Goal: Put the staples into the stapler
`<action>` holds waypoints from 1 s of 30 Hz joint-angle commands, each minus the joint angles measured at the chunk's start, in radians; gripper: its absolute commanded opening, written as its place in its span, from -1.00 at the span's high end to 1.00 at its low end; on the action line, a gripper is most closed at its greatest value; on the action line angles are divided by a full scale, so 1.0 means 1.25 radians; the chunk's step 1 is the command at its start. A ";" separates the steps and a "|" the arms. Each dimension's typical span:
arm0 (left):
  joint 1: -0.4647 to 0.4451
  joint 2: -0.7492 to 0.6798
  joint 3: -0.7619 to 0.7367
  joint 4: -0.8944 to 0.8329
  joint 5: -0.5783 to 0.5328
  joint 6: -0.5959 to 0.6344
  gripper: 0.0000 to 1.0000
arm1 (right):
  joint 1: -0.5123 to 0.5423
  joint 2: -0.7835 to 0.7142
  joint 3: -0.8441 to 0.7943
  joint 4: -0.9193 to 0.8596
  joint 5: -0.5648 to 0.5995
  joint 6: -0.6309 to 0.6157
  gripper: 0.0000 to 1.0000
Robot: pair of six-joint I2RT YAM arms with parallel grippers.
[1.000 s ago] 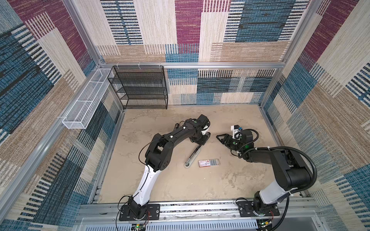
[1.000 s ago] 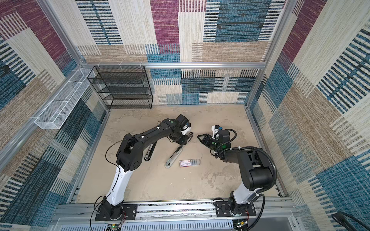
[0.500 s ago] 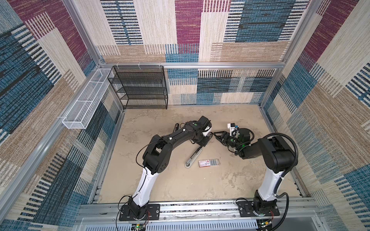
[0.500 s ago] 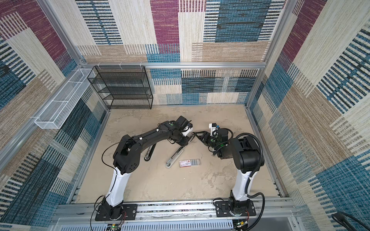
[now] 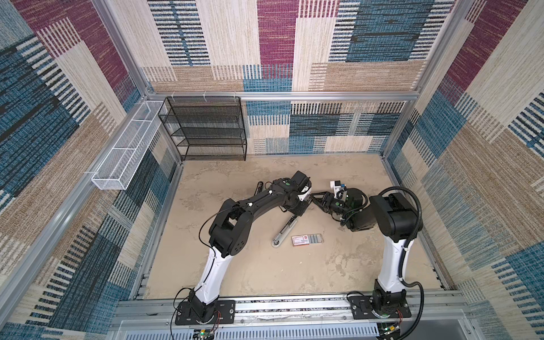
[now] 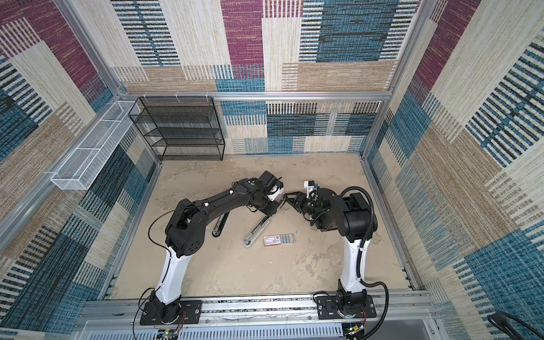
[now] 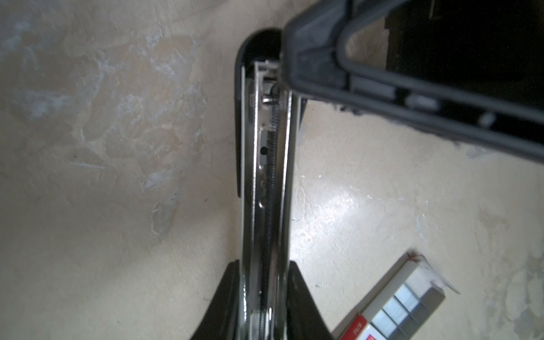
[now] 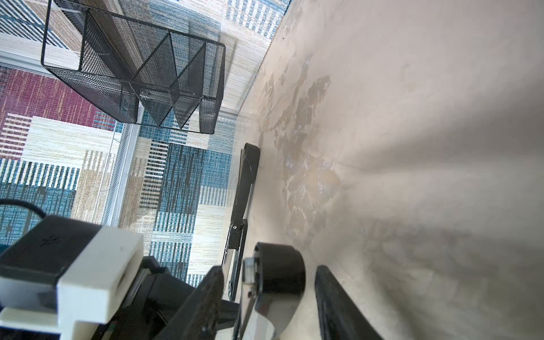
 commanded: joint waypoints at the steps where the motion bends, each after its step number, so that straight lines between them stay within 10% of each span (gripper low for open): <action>1: -0.002 -0.009 0.002 0.033 0.017 0.017 1.00 | 0.001 0.016 0.014 0.059 -0.028 0.026 -0.09; 12: -0.007 -0.008 0.013 0.035 0.008 0.018 1.00 | 0.002 0.045 0.038 0.083 -0.049 0.041 0.39; 19: -0.008 -0.024 0.000 0.034 -0.022 0.011 0.41 | 0.002 0.043 0.032 0.096 -0.043 0.039 0.55; 30: -0.006 -0.193 -0.182 0.116 -0.104 -0.029 0.07 | -0.004 0.001 -0.004 0.081 -0.010 0.013 0.63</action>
